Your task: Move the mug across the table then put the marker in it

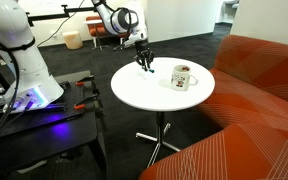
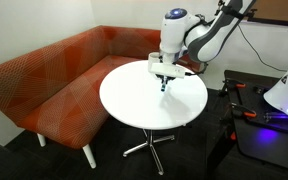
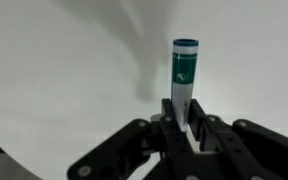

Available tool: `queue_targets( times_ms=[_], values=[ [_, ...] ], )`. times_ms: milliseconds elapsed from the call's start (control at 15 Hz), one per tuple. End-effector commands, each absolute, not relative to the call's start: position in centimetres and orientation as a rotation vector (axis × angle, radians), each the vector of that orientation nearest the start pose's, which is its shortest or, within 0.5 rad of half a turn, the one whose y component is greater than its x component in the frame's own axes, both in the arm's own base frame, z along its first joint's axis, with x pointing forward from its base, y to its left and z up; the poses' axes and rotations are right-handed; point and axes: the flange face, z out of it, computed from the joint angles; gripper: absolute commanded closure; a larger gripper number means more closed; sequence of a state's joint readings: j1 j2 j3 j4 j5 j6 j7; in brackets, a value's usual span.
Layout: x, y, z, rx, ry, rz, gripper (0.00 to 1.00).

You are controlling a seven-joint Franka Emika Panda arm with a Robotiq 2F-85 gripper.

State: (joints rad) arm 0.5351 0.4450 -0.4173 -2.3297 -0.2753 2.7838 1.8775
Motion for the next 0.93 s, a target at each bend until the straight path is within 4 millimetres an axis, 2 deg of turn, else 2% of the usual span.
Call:
queue_targets(
  times_ms=[0,600,867],
  values=[
    [50.8,7.3,19.5,-2.427,2.232,-0.5,0.95],
    [51.7,8.5,23.5,-2.452,2.433,-0.86,0.95],
    [52.7,6.7,24.8,-2.555,2.401,-0.971,0.95]
  ],
)
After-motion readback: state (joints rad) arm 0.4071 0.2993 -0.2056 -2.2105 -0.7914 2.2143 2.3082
